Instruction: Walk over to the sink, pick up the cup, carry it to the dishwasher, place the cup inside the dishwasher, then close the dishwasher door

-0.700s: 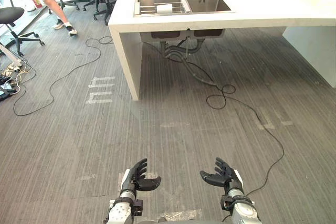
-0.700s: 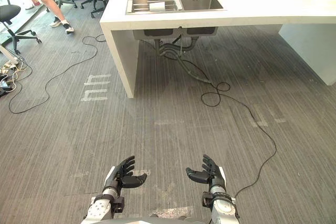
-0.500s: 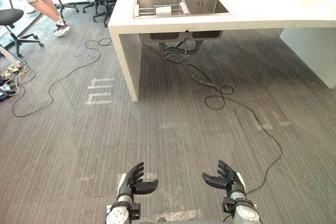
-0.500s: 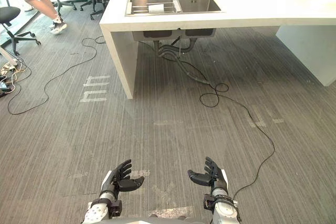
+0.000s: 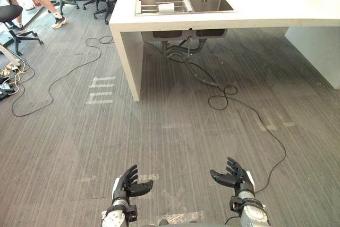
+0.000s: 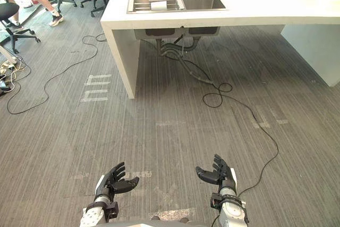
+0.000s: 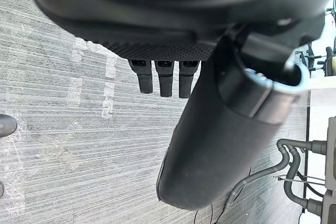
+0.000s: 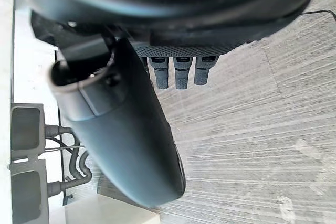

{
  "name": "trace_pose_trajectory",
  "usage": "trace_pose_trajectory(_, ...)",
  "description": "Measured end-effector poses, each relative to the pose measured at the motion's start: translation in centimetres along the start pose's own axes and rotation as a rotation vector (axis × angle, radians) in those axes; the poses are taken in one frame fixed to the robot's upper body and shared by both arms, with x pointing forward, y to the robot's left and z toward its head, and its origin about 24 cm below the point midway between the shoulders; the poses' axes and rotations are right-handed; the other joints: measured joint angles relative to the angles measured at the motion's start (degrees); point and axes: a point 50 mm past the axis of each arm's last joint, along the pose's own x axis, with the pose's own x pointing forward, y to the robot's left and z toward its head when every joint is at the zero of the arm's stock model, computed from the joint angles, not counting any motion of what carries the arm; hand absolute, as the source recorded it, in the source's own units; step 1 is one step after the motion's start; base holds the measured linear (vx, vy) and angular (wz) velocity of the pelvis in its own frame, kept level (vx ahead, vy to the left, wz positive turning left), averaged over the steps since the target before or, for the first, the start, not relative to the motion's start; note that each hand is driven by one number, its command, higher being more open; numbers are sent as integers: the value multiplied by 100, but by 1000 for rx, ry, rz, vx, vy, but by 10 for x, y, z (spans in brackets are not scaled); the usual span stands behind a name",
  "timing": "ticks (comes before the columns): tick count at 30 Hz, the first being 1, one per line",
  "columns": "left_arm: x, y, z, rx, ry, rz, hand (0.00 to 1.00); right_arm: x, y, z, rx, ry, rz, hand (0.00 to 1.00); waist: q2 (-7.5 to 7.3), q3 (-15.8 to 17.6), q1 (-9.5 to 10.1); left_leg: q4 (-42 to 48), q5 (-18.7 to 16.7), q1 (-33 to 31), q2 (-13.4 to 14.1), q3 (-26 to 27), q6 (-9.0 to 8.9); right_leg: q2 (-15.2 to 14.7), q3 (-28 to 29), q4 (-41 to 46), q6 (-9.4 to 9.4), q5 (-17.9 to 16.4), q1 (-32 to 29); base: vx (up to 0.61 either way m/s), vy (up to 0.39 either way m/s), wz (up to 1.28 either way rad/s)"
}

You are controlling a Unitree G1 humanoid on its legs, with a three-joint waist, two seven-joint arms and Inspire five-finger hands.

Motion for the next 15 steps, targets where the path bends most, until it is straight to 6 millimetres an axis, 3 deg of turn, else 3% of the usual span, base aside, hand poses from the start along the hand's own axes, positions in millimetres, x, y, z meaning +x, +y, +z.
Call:
trace_pose_trajectory(9, -1, 0, 3, -4, -17, -3, 90, 0, -3, 1, 4, -3, -16, 90, -1, 3, 4, 42, -34, -97, 1, 47, -42, -6, 46, 32, 6, -6, -115, -3, 2, -2)
trace_pose_trajectory(15, -2, 1, 1, -35, -10, 6, 90, 2, -6, 3, 10, -8, -29, 90, 5, 10, 10, 374, -255, -322, 36, 144, -32, -5, 136, 145, 38, -66, -270, 23, 12, -9)
